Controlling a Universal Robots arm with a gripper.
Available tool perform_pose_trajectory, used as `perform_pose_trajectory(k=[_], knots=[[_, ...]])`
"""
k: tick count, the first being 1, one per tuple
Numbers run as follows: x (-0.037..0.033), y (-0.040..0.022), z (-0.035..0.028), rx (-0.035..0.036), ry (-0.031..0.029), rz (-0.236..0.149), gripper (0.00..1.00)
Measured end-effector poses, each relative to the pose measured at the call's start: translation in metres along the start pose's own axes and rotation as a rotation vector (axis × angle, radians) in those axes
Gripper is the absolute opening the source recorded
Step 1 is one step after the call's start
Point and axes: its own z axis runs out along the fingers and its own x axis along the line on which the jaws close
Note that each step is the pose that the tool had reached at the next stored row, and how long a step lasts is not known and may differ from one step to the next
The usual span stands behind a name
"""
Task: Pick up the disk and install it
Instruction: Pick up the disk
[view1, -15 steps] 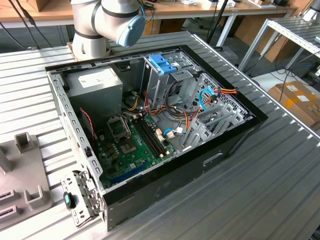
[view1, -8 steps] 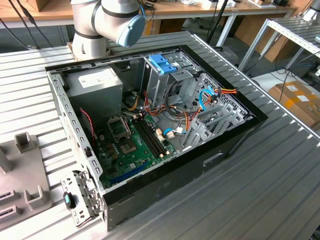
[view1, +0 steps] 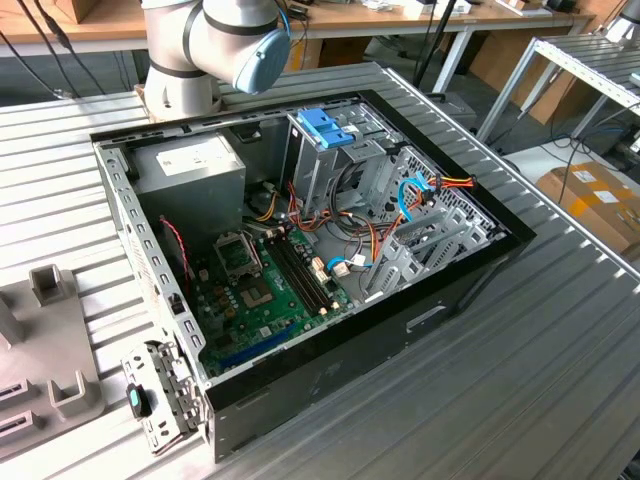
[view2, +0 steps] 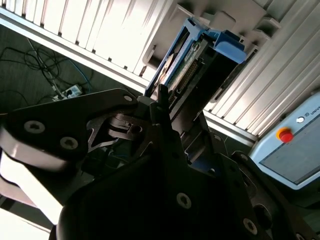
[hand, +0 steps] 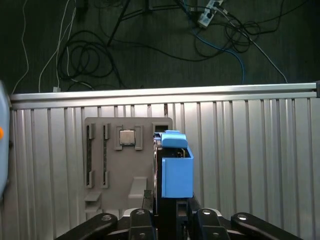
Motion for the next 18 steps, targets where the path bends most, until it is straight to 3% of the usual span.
perform_pose_trajectory(k=[8,18], knots=[[-0.0005,-0.0107,-0.0001,-0.0001,0.0,0.0,0.35],[-0.0013,-0.0286,-0.0002,0.0,0.0,0.0,0.35]])
